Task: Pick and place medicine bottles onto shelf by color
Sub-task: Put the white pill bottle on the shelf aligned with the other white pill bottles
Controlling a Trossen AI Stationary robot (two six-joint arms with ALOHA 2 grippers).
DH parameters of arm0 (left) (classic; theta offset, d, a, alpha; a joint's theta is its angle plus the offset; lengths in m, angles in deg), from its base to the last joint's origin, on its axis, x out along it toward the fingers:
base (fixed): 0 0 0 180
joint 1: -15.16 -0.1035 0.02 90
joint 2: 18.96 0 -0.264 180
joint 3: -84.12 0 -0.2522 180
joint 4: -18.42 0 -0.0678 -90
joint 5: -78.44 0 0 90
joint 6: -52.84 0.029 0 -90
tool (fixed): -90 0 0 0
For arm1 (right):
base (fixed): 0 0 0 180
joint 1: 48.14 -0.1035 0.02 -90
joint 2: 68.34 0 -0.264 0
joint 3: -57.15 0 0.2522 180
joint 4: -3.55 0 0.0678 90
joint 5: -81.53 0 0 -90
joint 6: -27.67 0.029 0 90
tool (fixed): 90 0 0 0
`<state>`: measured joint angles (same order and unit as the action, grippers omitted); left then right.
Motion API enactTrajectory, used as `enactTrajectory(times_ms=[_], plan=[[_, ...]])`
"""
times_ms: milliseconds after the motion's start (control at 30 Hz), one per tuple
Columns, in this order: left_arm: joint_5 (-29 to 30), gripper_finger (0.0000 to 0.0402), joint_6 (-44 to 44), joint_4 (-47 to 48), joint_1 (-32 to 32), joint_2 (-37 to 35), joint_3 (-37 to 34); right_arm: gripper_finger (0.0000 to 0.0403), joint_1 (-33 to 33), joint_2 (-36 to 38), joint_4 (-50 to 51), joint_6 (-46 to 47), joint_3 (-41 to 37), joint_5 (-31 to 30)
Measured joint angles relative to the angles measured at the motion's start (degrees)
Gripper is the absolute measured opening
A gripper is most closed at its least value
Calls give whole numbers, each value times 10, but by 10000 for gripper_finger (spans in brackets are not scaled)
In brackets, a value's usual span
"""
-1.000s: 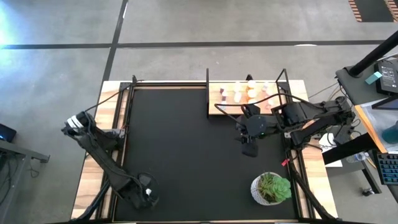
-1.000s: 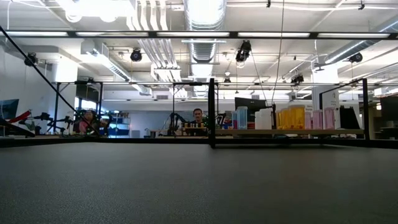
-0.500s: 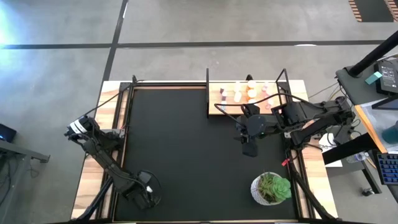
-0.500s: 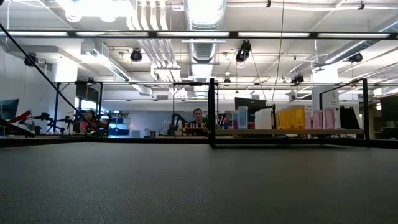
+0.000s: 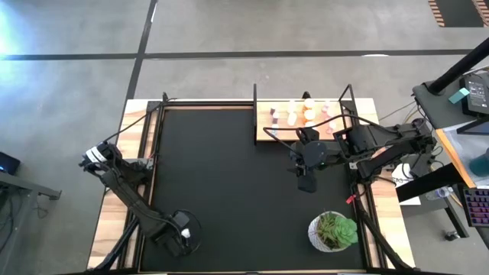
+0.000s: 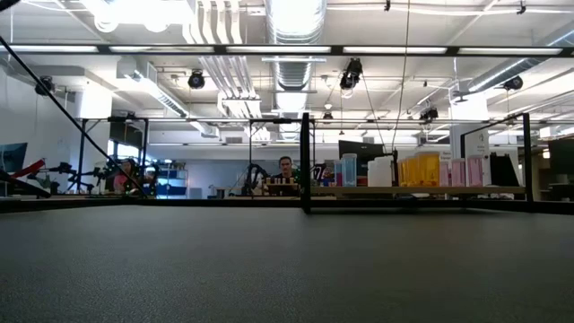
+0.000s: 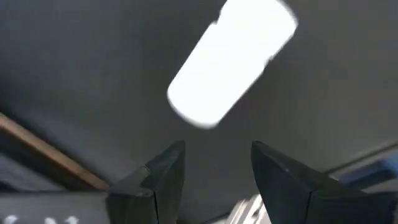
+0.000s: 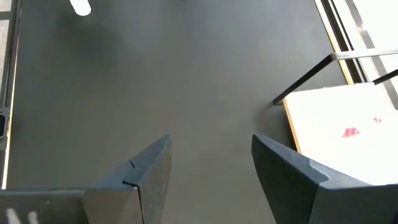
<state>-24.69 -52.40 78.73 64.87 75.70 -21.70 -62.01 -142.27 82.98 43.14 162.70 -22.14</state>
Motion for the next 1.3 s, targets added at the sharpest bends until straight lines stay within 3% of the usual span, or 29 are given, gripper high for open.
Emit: enactTrajectory(times_ms=[133, 400, 933, 1300], plan=[[-11, 166, 58, 41, 0, -1, 30, 210, 0, 0, 0, 0, 0, 0], [98, 166, 243, 56, -2, -2, 42, 210, 0, 0, 0, -3, 0, 0], [101, 166, 442, 60, -2, 37, 14, 210, 0, 0, 0, -17, 0, 0], [94, 166, 457, 45, -6, 86, 18, 210, 2, 0, 0, -43, 0, -1]])
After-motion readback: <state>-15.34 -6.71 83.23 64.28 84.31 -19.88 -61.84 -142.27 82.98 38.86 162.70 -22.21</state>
